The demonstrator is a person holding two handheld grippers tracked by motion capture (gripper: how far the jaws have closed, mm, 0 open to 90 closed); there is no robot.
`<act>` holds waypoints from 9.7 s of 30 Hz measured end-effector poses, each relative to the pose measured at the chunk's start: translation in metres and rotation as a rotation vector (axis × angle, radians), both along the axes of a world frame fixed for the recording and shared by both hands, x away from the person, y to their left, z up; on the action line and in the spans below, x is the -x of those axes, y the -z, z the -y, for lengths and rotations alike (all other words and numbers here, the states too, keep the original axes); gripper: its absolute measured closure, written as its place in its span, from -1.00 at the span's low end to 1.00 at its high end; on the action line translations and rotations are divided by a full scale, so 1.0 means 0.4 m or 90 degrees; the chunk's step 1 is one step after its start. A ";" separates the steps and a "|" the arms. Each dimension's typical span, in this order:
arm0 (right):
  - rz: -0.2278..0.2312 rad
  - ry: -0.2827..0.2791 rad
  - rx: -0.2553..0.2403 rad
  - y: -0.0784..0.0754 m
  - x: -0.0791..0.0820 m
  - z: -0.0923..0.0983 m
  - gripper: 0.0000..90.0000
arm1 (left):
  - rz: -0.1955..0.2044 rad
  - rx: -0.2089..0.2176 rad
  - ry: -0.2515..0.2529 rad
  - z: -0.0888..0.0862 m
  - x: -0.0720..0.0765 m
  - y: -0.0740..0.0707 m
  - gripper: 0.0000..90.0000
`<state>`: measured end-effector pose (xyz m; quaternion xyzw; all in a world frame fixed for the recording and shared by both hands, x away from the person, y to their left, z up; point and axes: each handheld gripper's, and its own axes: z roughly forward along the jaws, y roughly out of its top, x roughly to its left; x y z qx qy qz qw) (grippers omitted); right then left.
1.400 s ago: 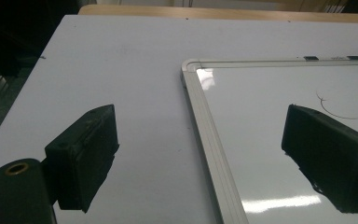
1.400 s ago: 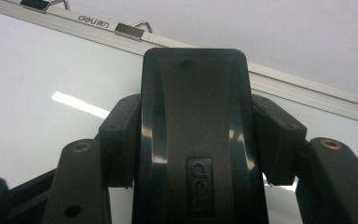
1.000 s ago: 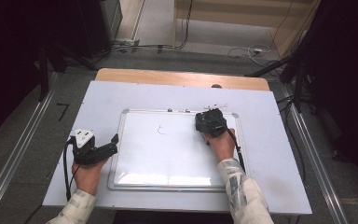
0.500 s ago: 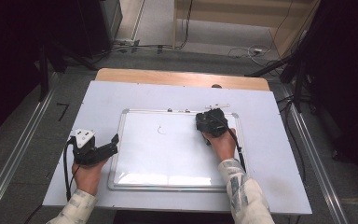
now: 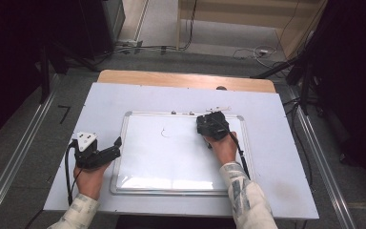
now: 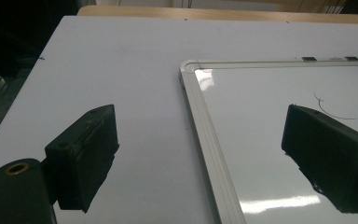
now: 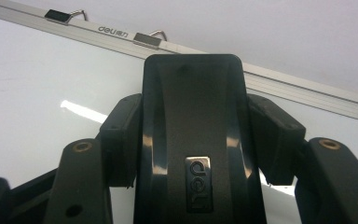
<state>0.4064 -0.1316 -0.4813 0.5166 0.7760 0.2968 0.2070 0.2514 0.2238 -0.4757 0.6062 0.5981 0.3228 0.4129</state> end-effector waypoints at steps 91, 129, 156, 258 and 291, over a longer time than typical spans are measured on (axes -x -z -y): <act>0.000 -0.095 -0.004 0.013 0.019 -0.143 -0.13 | -0.001 0.009 -0.003 -0.006 0.000 0.001 -0.73; 0.003 -0.062 -0.005 0.014 0.001 -0.094 -0.13 | -0.001 0.008 -0.003 -0.003 -0.002 0.002 -0.73; 0.011 -0.155 -0.003 0.019 0.030 -0.278 -0.13 | 0.000 0.011 -0.002 -0.007 0.000 0.001 -0.73; 0.064 0.157 -0.038 -0.023 0.367 0.239 -0.14 | -0.002 0.005 -0.003 0.005 -0.001 0.001 -0.73; 0.066 0.144 -0.104 -0.080 0.330 0.311 -0.54 | -0.003 0.002 -0.006 0.003 -0.001 0.003 -0.73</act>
